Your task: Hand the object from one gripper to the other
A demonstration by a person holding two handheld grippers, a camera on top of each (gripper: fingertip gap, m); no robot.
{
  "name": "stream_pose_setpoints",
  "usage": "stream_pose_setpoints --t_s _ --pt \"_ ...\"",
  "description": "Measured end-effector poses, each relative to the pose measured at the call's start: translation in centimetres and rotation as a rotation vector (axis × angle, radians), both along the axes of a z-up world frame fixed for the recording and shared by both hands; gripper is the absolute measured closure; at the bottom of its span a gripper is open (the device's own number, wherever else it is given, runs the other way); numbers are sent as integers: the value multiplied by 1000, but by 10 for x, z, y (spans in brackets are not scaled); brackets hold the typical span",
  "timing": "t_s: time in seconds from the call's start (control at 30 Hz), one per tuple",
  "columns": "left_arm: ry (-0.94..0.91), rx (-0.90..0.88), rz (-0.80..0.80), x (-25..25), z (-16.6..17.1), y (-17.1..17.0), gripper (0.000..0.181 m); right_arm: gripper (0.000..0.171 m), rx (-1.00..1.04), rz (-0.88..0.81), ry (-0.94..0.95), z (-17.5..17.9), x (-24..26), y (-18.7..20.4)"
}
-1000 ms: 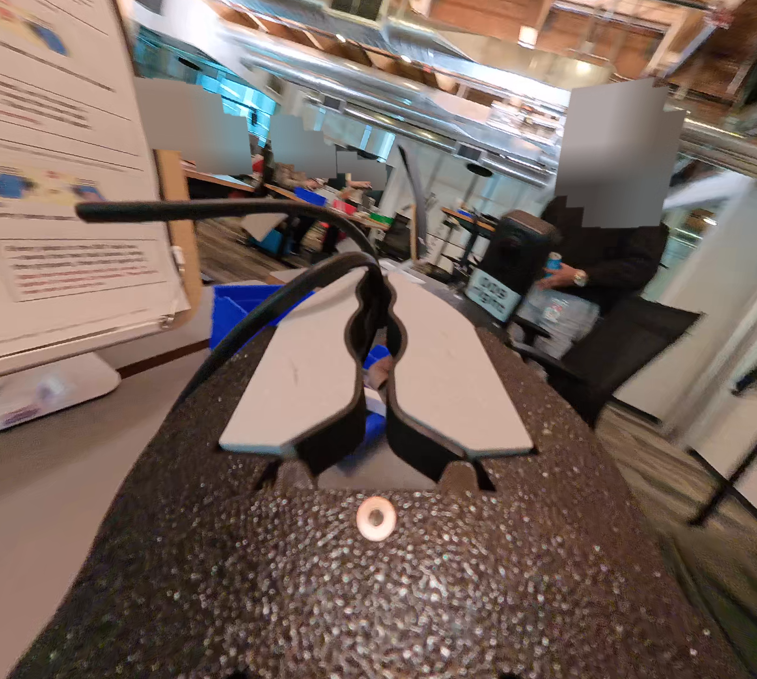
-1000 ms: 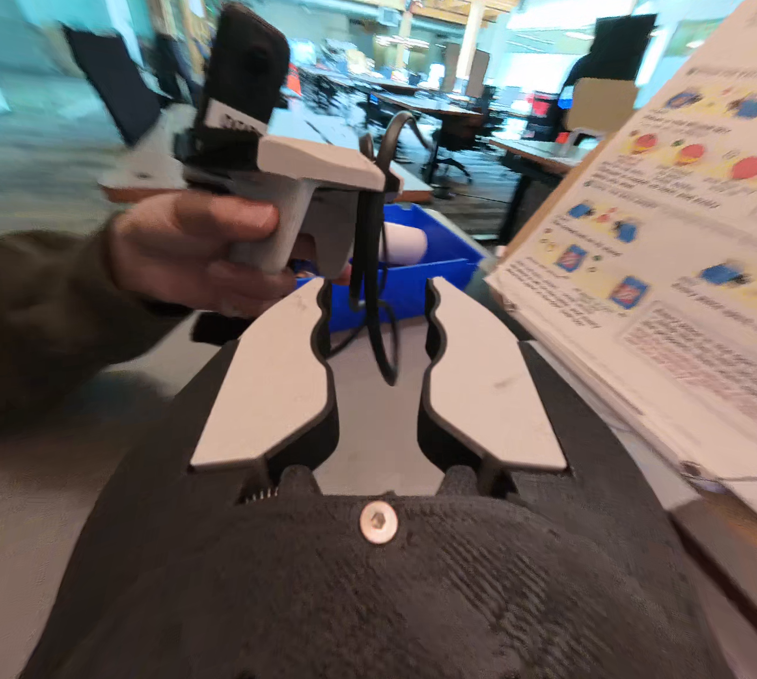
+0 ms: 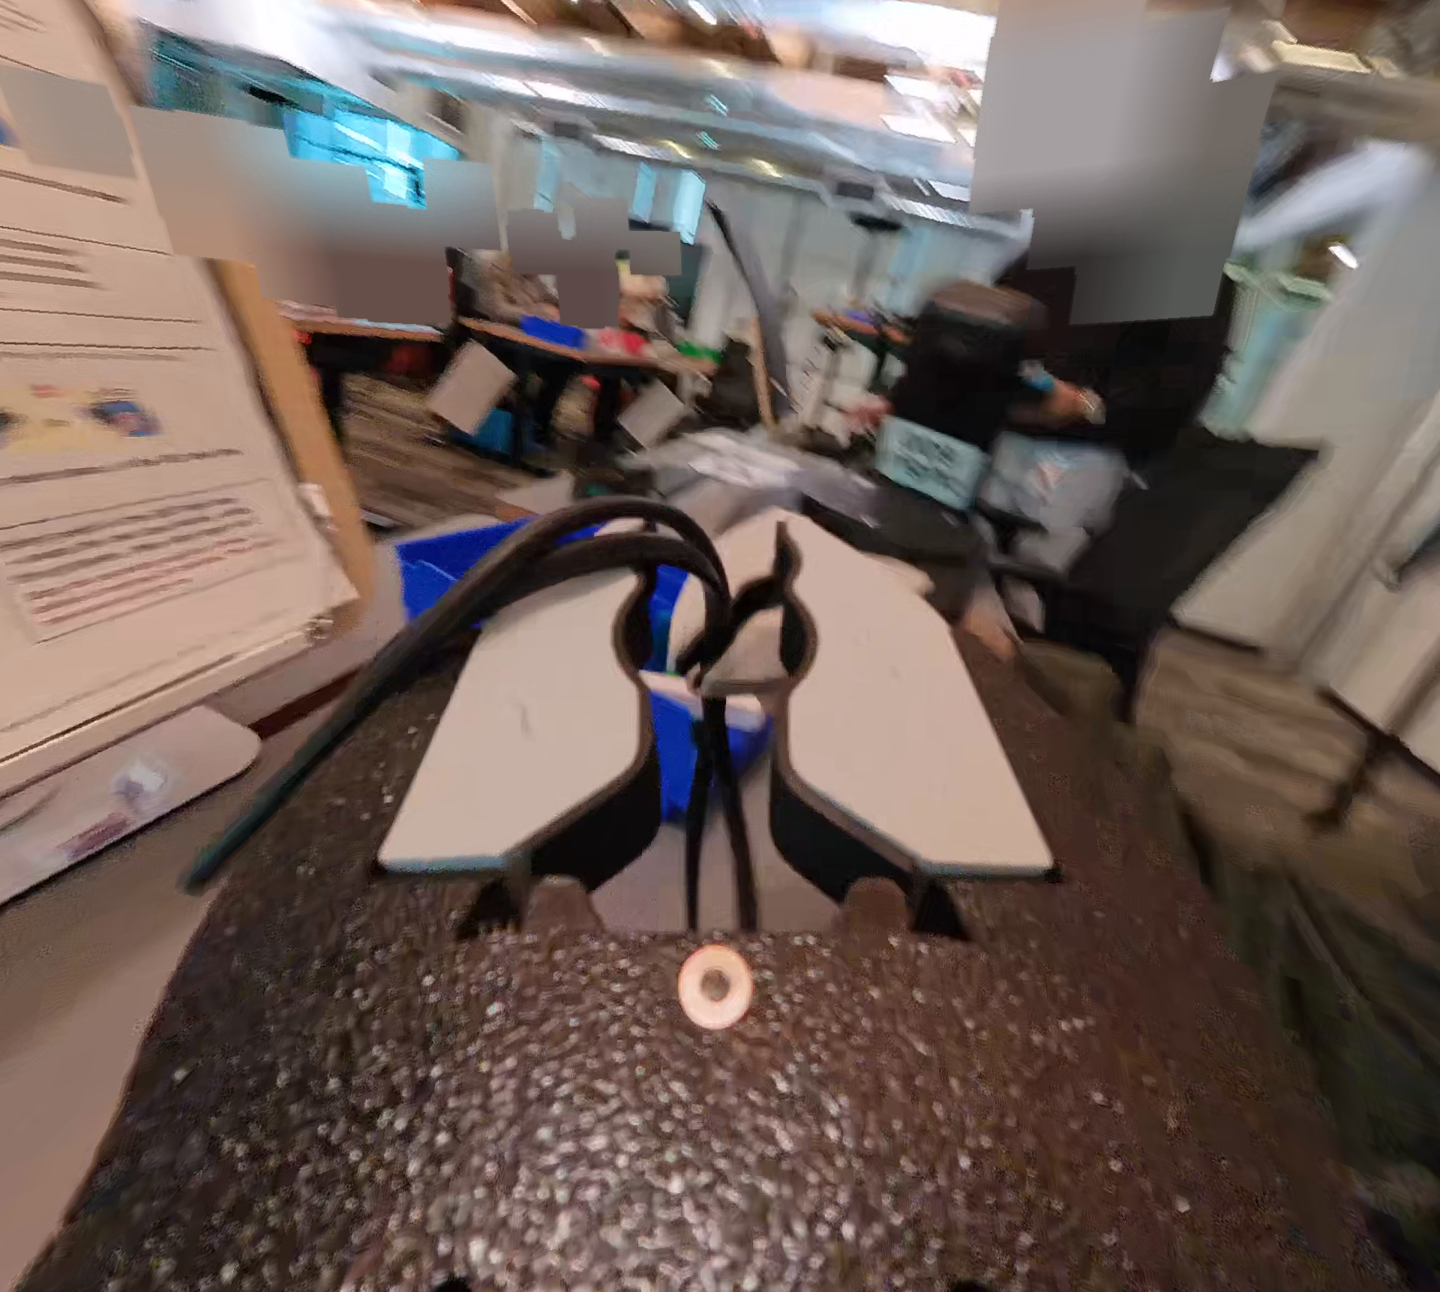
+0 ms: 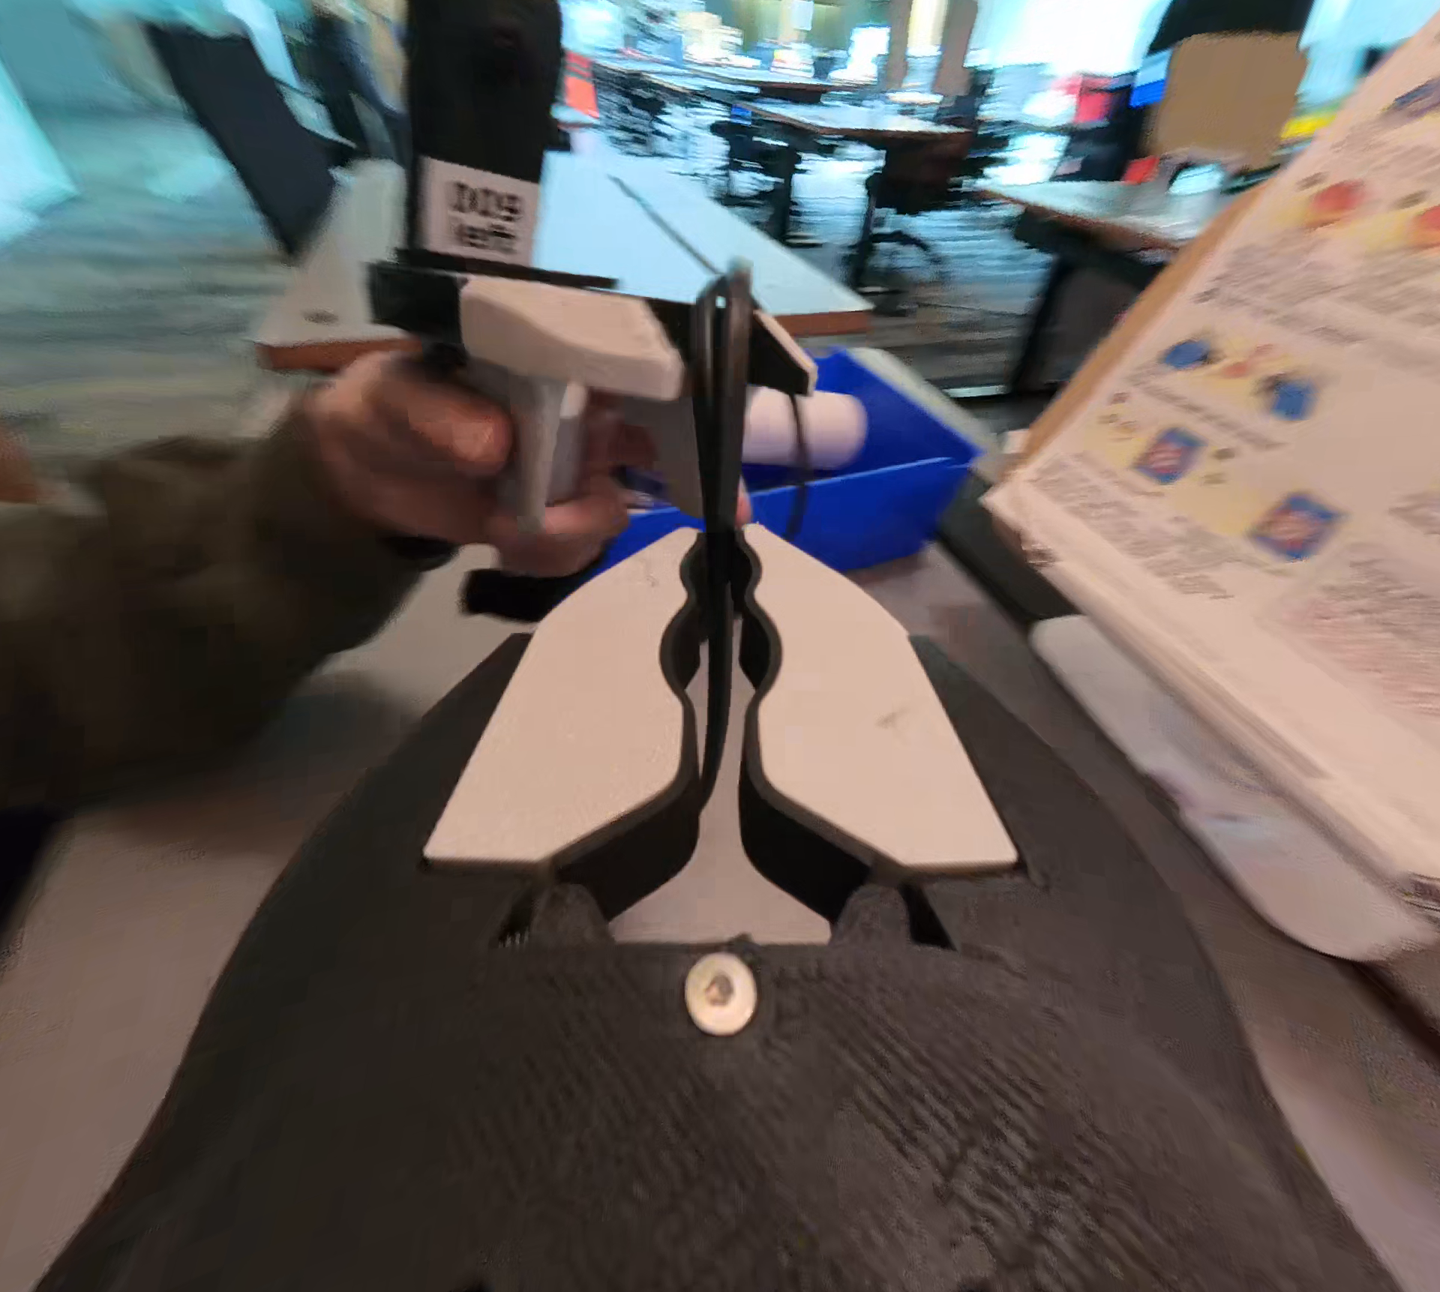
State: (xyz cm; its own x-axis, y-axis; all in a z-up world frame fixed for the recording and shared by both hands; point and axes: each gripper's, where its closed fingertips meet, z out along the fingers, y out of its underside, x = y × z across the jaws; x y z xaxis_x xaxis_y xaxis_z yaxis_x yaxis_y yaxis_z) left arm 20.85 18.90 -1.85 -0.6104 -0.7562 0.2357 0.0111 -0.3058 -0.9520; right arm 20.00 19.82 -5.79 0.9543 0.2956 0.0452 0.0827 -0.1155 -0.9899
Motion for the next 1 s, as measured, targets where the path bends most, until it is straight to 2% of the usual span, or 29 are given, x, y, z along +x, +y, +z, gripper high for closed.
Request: stream_pose_setpoints --t_s 0.03,0.1,0.2,0.27,0.37,0.47,0.57,0.67,0.77,0.9,0.93,1.0 --pt "8 49 -83 -6 -4 -8 156 166 -8 77 80 1 -4 -7" --pt "11 123 -222 -20 -13 -22 147 166 7 188 210 7 -8 -18" --pt "-37 190 -336 -33 -19 -36 147 166 22 330 355 15 -16 -31" --pt "-80 203 -340 -34 -17 -39 148 166 24 424 422 19 -25 -37" --pt "-68 160 -343 -31 -17 -41 148 166 32 475 510 25 -28 -37" --pt "-39 79 -324 -24 -14 -35 148 166 -6 489 528 20 -32 -34" --pt "-74 -1 -375 -30 -5 -33 155 166 -68 507 520 11 -40 -33" --pt "-82 14 -366 -31 -4 -27 172 166 -75 515 540 11 -40 -33" --pt "-70 31 -318 -28 -6 -19 168 166 -99 466 528 5 -34 -30" --pt "-28 -12 -328 -25 -6 -21 163 166 -123 429 497 -2 -33 -24" --pt "-15 -4 -289 -20 -8 -18 174 166 -130 410 485 -4 -32 -23" --pt "-6 4 -258 -15 -10 -15 175 166 -133 370 466 -6 -27 -20"
